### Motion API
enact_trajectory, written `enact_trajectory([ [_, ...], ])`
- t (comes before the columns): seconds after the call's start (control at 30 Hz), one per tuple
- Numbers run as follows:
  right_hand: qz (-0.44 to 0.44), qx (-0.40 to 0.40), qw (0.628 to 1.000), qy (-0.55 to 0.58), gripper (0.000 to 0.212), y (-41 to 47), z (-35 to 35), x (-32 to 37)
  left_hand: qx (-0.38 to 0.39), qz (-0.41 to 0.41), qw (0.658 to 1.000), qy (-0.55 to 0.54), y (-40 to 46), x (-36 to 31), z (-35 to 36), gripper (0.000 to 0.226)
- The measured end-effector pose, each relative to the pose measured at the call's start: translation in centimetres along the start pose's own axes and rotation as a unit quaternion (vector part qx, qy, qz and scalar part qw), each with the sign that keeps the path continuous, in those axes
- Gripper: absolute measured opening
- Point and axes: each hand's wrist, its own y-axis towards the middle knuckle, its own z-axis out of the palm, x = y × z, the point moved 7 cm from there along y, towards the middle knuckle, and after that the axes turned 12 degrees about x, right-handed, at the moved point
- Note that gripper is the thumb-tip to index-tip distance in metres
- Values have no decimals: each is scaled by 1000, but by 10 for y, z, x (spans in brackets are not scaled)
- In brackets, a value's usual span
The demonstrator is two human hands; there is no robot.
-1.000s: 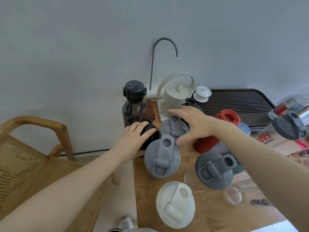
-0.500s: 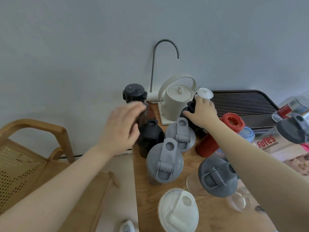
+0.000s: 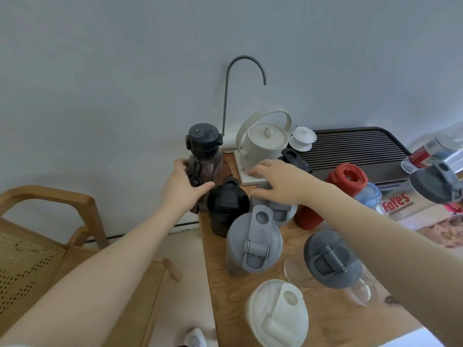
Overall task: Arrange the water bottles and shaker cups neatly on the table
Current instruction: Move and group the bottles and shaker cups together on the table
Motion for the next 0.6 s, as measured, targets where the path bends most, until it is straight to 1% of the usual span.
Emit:
enact_trajectory([
  [0.07,-37,-75,993,89,42,-24,-5,-4,6,-5,1000,-4,3,-1,7,78],
  [0.1,-45,-88,987,125,40,-36,-5,-7,10,-8,1000,-25,2,-1,9,82],
  [0.13,-46,-79,987,131,43,-44,-1,-11,-3,-3,999,-39,-1,-1,9,86],
  [0.17,-36,-47,992,112,51,-48,6,-15,-35,28,999,-30,-9,-4,4,88],
  [0.2,-19,-7,996,87,64,-50,15,-21,-71,87,994,-2,-23,-14,-2,83],
  [0.23,0,26,998,66,76,-52,23,-25,-90,169,981,20,-39,-28,-5,75],
  [0.27,11,33,998,51,86,-54,27,-29,-78,251,965,21,-56,-41,-4,67],
  [0.3,11,10,999,38,90,-59,25,-29,-27,310,950,4,-71,-51,2,62],
  [0.33,5,-28,999,26,91,-66,20,-28,42,340,940,-16,-84,-58,10,60],
  [0.37,-1,-57,998,21,89,-74,16,-27,113,338,934,-36,-95,-63,20,61],
  [0.4,-7,-59,998,25,86,-82,15,-27,167,319,932,-46,-104,-65,30,66],
  [0.43,-10,-30,999,21,84,-89,20,-28,193,299,934,-44,-112,-63,39,75],
  [0.5,6,67,997,-36,85,-102,38,-33,191,269,944,-24,-125,-57,52,97],
  [0.53,18,100,993,-62,87,-108,47,-39,177,257,950,-9,-130,-55,57,104],
  [0.6,27,144,987,-61,93,-119,62,-49,152,220,964,14,-137,-52,65,111],
])
